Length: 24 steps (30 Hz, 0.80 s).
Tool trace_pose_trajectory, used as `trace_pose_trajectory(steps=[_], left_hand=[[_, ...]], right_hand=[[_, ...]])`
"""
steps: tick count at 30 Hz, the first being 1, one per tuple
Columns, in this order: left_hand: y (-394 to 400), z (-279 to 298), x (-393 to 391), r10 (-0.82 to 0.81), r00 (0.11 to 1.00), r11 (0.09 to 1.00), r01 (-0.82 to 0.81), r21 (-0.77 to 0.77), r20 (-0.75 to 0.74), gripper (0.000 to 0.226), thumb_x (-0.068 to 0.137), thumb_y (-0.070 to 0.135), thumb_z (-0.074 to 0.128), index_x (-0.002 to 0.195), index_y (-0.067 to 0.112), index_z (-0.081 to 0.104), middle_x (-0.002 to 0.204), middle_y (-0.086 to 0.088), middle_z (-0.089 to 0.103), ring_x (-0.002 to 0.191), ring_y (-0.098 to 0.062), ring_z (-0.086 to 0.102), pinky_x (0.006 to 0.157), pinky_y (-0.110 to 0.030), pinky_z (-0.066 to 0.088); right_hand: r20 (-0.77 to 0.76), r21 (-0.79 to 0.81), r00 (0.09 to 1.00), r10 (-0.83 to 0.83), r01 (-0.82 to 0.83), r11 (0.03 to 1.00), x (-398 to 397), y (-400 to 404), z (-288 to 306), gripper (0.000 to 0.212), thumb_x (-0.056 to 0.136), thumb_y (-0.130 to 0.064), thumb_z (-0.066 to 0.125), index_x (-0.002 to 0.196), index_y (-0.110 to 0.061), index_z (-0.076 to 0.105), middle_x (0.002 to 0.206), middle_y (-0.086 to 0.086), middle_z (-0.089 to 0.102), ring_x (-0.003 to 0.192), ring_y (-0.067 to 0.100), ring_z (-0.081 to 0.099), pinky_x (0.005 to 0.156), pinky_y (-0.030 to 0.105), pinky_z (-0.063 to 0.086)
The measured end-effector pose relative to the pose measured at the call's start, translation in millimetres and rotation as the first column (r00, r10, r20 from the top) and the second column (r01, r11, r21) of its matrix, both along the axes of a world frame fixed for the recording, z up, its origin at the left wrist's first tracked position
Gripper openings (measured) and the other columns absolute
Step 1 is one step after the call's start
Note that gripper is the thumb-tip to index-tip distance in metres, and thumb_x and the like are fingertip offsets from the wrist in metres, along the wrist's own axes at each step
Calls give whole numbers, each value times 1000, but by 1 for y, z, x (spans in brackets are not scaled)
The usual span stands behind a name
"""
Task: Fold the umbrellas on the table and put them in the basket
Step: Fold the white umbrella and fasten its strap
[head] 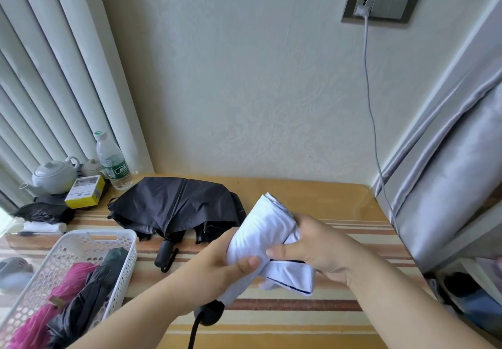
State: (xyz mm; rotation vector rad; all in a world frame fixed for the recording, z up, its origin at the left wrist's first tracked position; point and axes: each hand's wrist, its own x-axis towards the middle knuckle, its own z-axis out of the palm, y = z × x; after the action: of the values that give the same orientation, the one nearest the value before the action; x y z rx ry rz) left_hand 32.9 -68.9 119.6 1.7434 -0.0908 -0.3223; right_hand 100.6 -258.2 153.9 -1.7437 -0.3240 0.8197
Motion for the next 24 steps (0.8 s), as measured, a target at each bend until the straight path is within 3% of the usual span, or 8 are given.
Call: trace_pose_trajectory(steps=[3, 7, 10, 14, 17, 19, 21, 24], left_hand=[[-2, -2, 1, 104, 994, 978, -109, 176, 36, 39, 79, 46, 63, 113, 31, 54, 105, 7, 67, 99, -8, 62, 91, -34, 50], [-6, 3, 3, 176, 980, 919, -196, 341, 89, 24, 88, 36, 64, 106, 26, 52, 97, 4, 66, 92, -14, 62, 84, -35, 51], [-5, 8, 1, 185, 983, 943, -181, 279, 11, 21, 87, 36, 65, 104, 27, 55, 98, 3, 66, 93, -14, 62, 85, -33, 50], [-4, 15, -2, 203, 978, 962, -190, 197, -47, 20, 87, 32, 66, 104, 25, 59, 99, 0, 68, 94, -17, 64, 83, -32, 50], [1, 21, -5, 191, 974, 981, -186, 52, -124, 26, 81, 32, 73, 104, 22, 63, 91, -2, 71, 79, -15, 66, 71, -30, 51], [7, 25, -8, 181, 972, 980, -191, -57, -148, 35, 71, 34, 72, 103, 21, 66, 93, -5, 71, 77, -14, 66, 66, -26, 50], [13, 29, -10, 184, 971, 972, -202, -118, -150, 35, 68, 33, 71, 101, 22, 69, 100, -9, 71, 82, -17, 66, 68, -26, 49], [20, 32, -10, 156, 978, 975, -174, -136, -135, 30, 69, 33, 71, 98, 26, 70, 106, -12, 69, 94, -25, 66, 78, -31, 48]], right_hand=[[153, -183, 985, -77, 105, 977, 0, 2, -8, 17, 82, -2, 71, 99, -4, 67, 99, 14, 73, 93, 23, 70, 89, 41, 54], [241, -245, 961, -138, 198, 949, -4, 8, -19, 23, 76, -17, 71, 85, 3, 63, 77, 16, 68, 69, 19, 61, 66, 31, 43], [224, -210, 963, -150, 198, 958, -6, 9, -17, 36, 67, -27, 66, 87, 2, 59, 73, 7, 60, 70, 15, 55, 68, 31, 41], [169, -114, 978, -121, 142, 983, -10, 10, -12, 56, 61, -44, 62, 94, 1, 59, 85, 18, 63, 82, 20, 59, 78, 36, 43], [72, -46, 987, -147, 150, 988, -9, 7, -11, 46, 82, -52, 56, 96, -10, 66, 96, 6, 73, 95, 19, 68, 89, 34, 47], [18, -28, 987, -159, 160, 987, -7, 5, -6, 38, 90, -49, 52, 96, -14, 65, 96, 1, 73, 93, 14, 67, 86, 30, 46], [114, -93, 984, -135, 146, 985, -2, 1, -6, 39, 85, -46, 62, 99, -10, 61, 97, 5, 69, 90, 17, 64, 79, 29, 44], [310, -202, 949, -53, 120, 972, 2, -3, -5, 27, 84, -32, 72, 85, -16, 51, 76, -7, 53, 67, 7, 49, 64, 24, 38]])
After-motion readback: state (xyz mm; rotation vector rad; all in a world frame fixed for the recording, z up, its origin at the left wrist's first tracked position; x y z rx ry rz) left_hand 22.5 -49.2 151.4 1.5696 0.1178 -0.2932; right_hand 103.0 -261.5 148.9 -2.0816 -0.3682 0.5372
